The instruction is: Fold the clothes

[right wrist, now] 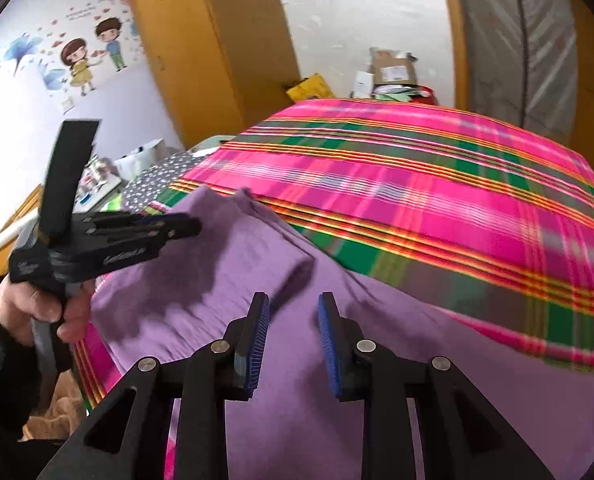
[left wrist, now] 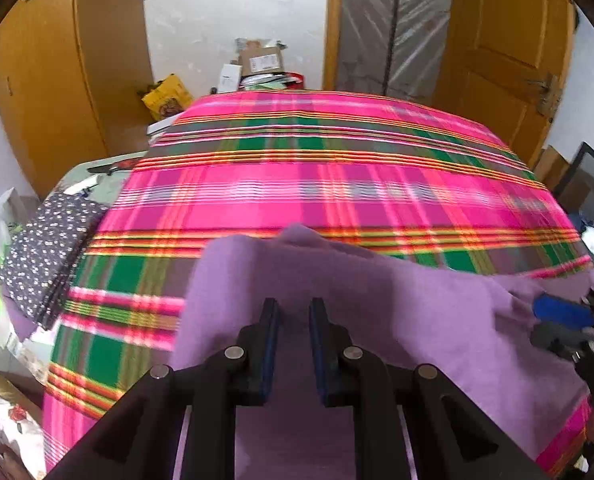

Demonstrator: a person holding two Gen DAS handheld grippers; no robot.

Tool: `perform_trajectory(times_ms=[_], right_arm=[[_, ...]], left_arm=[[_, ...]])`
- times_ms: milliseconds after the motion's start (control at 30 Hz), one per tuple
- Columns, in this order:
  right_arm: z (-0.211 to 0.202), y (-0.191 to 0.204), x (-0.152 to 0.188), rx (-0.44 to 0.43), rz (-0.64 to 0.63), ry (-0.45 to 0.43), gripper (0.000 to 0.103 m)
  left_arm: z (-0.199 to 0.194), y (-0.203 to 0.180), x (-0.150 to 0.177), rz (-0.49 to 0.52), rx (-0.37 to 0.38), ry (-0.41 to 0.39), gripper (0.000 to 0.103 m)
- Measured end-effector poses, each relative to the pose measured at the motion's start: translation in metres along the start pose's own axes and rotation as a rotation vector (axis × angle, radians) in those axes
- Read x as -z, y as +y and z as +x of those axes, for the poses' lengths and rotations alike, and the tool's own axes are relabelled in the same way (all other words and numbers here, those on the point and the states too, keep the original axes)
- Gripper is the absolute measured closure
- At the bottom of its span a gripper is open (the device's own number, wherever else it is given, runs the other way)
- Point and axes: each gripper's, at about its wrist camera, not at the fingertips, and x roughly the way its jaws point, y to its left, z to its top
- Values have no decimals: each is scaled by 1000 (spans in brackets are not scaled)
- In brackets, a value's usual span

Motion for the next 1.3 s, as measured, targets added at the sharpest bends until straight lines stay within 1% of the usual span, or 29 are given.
perform_trajectory(times_ms=[133, 333, 400, 467, 533, 700, 800, 900, 1000, 1133, 1300], right_arm=[[16, 4, -10, -20, 5, 11, 77], [37, -2, -23, -39, 72, 28, 77], [44, -2, -25, -29, 74, 38, 79], [50, -5, -25, -23, 80, 53, 83], [55, -7, -25, -21, 88, 67, 84], [60, -9, -26, -14, 83, 78, 85], [62, -9, -26, -7, 72, 85, 85], [61, -11, -27, -9, 79, 86, 86], [48, -10, -28, -7, 84, 54, 85], [25, -3, -26, -33, 61, 4, 85], [17, 15, -14, -76, -2, 13, 85]], left_arm=[[10, 11, -8, -18, -25, 11, 87], [16, 17, -10, -32, -20, 16, 87], [19, 18, -7, -44, -11, 26, 87], [22, 19, -6, -46, -5, 26, 87], [22, 20, -5, -46, 0, 23, 87], [23, 20, -4, -45, 6, 15, 87], [25, 19, -4, -28, -3, 11, 87], [24, 19, -6, -28, 1, 19, 87], [16, 22, -7, -51, 14, 23, 87], [-1, 20, 1, -51, -19, 10, 87], [-18, 18, 18, -69, -57, 10, 87]])
